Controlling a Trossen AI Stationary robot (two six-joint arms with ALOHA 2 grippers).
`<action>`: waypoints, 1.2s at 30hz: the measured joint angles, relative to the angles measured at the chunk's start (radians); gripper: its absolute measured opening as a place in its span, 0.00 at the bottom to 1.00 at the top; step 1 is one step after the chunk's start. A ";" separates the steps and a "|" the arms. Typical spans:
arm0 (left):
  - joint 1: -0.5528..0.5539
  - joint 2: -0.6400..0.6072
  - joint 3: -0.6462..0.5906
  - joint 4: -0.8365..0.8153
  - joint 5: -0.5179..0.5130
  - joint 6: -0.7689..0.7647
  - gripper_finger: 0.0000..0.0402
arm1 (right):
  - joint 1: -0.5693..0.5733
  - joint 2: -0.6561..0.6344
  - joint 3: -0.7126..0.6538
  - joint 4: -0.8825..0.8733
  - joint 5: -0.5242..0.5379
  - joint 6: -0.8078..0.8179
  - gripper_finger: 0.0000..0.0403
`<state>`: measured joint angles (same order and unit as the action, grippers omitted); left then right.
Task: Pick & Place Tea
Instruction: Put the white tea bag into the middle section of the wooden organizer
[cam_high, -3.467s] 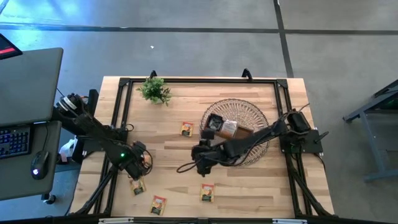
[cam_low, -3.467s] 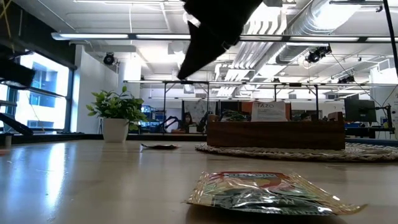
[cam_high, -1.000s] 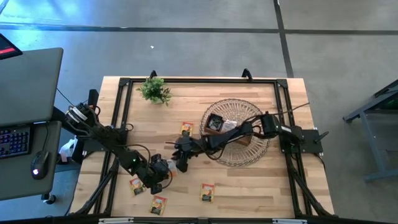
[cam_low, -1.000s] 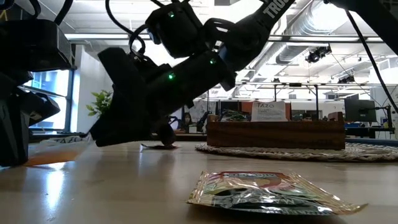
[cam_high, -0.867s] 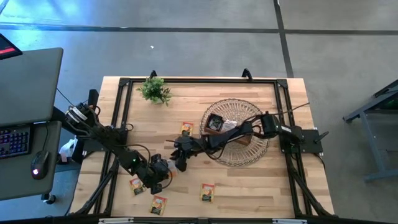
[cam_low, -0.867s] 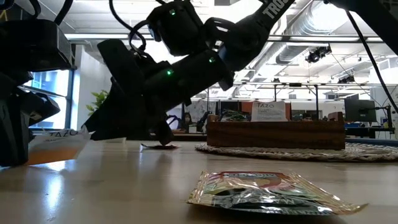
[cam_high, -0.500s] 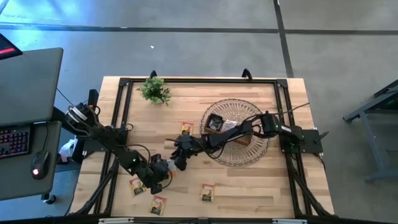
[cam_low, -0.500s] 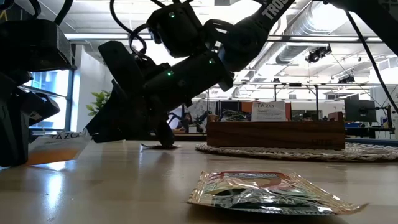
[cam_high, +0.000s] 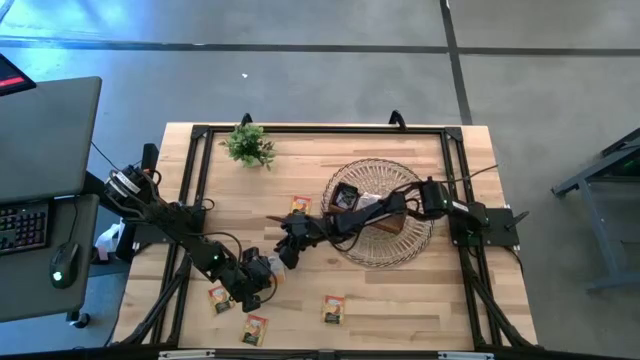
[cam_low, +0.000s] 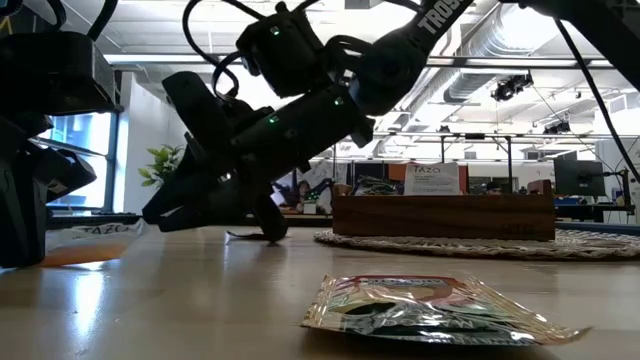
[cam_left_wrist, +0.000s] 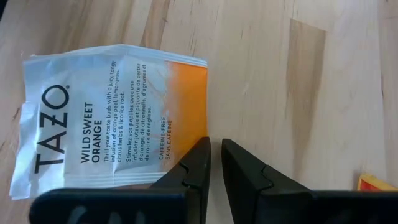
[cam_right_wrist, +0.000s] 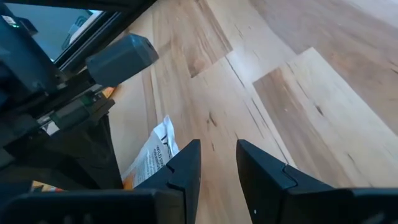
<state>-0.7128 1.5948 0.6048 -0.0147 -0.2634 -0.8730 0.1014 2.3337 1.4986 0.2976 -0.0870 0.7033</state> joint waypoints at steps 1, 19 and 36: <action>0.000 0.000 0.000 0.000 0.000 0.000 0.11 | 0.002 0.000 0.000 -0.003 0.002 0.006 0.25; 0.052 0.000 0.000 -0.003 -0.011 -0.002 0.11 | 0.049 0.002 -0.001 -0.001 0.058 0.054 0.25; 0.085 0.000 0.000 -0.003 -0.009 0.031 0.11 | 0.057 0.004 -0.002 -0.002 0.044 -0.043 0.08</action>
<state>-0.6282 1.5951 0.6048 -0.0177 -0.2728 -0.8425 0.1581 2.3379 1.4962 0.2956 -0.0435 0.6599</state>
